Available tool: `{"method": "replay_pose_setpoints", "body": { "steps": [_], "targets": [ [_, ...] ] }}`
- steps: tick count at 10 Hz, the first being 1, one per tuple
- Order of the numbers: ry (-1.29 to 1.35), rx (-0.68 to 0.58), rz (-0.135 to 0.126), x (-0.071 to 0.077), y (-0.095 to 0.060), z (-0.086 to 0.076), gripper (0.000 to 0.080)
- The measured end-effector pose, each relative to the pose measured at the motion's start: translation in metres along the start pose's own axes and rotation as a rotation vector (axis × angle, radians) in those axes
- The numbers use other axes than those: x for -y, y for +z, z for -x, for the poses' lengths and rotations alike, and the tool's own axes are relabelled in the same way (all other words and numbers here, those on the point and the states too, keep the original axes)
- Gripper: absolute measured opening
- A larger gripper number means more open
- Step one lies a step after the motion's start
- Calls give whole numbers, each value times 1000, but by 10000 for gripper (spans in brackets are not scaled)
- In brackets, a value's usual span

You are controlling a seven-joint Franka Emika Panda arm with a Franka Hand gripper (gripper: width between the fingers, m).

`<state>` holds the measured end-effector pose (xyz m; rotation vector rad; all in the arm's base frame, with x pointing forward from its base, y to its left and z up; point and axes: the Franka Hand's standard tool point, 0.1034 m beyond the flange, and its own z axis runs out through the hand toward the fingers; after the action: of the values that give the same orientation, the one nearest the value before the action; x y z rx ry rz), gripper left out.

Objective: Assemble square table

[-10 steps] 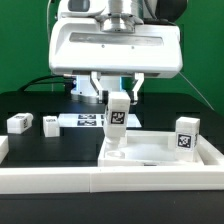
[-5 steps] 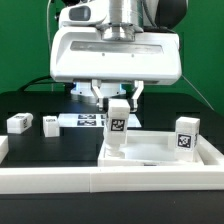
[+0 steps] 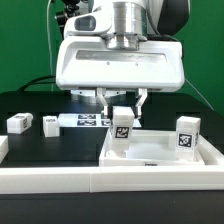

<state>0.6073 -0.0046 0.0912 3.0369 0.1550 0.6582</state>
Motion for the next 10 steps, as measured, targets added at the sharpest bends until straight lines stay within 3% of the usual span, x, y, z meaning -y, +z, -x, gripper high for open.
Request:
{"method": "replay_pose_setpoints", "body": {
  "steps": [7, 8, 9, 10],
  "targets": [
    [-8, -123, 36, -1, 6, -7, 290],
    [-8, -122, 36, -1, 6, -7, 365],
    [-8, -122, 36, -1, 6, -7, 365],
    [-8, -122, 36, -1, 6, -7, 507]
  ]
}}
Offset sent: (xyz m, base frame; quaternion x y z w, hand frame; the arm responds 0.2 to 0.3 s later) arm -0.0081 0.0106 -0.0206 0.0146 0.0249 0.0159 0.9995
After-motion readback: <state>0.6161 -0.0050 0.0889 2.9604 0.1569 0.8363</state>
